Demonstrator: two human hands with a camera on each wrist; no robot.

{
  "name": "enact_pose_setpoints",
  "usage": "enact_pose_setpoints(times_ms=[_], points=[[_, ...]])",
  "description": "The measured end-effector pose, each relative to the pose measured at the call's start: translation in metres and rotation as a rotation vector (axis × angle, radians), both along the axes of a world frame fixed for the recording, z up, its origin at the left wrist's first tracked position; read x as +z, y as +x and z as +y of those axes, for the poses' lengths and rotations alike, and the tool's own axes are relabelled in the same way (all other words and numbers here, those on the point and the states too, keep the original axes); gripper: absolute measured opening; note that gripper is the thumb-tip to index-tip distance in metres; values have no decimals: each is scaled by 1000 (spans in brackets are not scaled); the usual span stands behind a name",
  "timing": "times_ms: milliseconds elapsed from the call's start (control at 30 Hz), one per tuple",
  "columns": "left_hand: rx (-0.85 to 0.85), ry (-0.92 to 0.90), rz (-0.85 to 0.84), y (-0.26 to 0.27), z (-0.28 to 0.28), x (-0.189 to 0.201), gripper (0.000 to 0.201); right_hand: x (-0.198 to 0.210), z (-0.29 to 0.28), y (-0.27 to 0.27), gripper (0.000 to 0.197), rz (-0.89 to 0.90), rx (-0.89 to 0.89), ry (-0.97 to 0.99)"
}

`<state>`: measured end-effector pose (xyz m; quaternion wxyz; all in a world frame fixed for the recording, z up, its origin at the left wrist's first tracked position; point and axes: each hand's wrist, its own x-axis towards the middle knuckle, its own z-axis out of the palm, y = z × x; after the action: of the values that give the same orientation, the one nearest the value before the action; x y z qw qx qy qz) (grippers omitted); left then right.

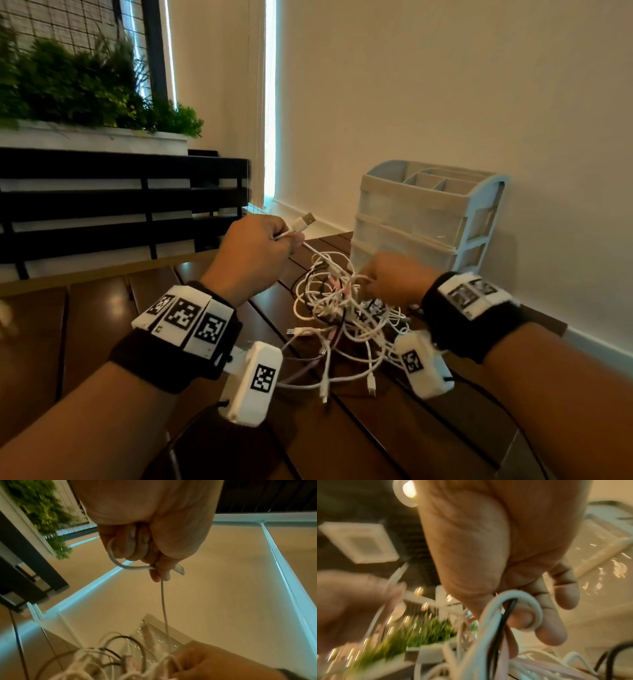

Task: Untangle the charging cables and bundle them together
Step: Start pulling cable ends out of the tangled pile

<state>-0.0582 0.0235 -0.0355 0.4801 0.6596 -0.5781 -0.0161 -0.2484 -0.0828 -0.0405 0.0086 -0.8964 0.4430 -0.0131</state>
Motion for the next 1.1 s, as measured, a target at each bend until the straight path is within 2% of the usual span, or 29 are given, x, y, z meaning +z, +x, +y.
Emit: enact_pose_setpoints(times_ms=[67, 133, 200, 267, 300, 367, 433, 500, 533, 567, 633, 733, 800, 967, 1100], points=[[55, 8, 1, 12, 1, 1, 28, 19, -4, -10, 32, -241, -62, 124], [87, 30, -12, 20, 2, 0, 26, 31, -6, -16, 40, -341, -122, 129], [101, 38, -40, 21, 1, -1, 26, 36, -8, -17, 37, -194, -151, 27], [104, 22, -53, 17, 1, 0, 28, 32, -7, -14, 35, -52, -105, -79], [103, 8, -46, 16, 1, 1, 29, 30, -6, -14, 37, -66, -87, -56], [85, -19, -22, 14, 1, 3, 30, 26, -2, -10, 31, -215, -29, -21], [50, -19, -14, 8, 2, 3, 30, 20, 8, -2, 18, -234, 35, -187], [24, -11, -11, 1, 3, 2, 29, 13, 23, 8, 16, -167, 102, -429], [11, -13, -6, -3, 3, 2, 29, 10, 29, 14, 14, -138, 141, -490], [-3, -16, -3, -5, 3, 2, 29, 7, 33, 18, 13, -127, 178, -486], [-36, -18, 2, -10, 3, 1, 28, 2, 39, 24, 16, -156, 182, -343], [-106, -27, 47, -16, 4, 1, 28, -9, 29, 30, 34, -176, 70, -215], [-122, -10, 77, -18, 4, 1, 29, -19, 17, 31, 36, -173, -17, -199], [-133, 11, 117, -19, 5, -1, 31, -30, 5, 25, 28, -279, -64, -29], [-91, 42, 80, -14, 4, -1, 29, -28, 1, 22, 12, -368, -65, 91]])
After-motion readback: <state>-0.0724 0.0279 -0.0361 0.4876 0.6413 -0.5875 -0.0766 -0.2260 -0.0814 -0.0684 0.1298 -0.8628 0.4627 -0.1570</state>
